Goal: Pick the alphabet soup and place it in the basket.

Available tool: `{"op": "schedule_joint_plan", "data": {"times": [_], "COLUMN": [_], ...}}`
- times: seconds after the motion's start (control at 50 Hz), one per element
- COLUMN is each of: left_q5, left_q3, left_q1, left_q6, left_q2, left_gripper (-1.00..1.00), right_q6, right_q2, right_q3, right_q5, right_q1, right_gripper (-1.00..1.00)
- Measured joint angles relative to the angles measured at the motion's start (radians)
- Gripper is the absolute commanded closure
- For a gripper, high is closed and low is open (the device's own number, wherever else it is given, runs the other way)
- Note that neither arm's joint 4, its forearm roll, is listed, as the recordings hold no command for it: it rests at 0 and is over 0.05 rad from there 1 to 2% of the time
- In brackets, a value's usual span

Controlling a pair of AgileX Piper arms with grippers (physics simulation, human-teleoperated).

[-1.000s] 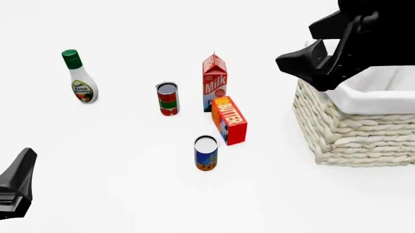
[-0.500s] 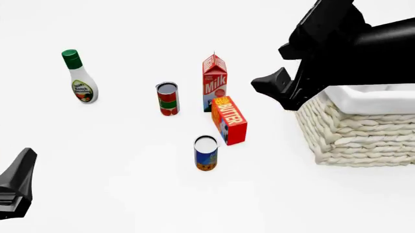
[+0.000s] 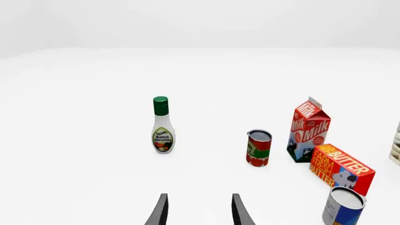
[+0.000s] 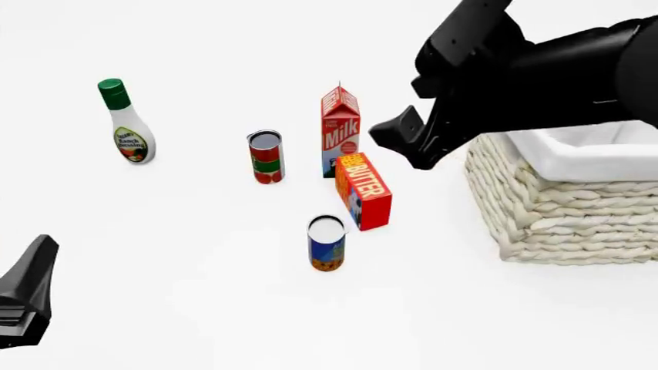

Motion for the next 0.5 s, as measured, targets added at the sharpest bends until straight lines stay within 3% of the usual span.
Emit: {"op": "schedule_joint_plan", "data": {"times": [0.28, 0.5], "left_q5": [0.000, 0.000], "left_q3": [0.000, 0.000], "left_q1": [0.000, 0.000], "left_q6": [0.000, 0.000], "left_q2": [0.000, 0.000], "left_gripper": [-1.00, -1.00], "right_q6": [0.030, 0.098], "right_q2": [0.076, 0.147], "right_q3": [-0.029, -0.068], "right_q5": [-0.026, -0.046], "right_q1": [-0.007, 0.027], "right_gripper": [-1.00, -1.00]}}
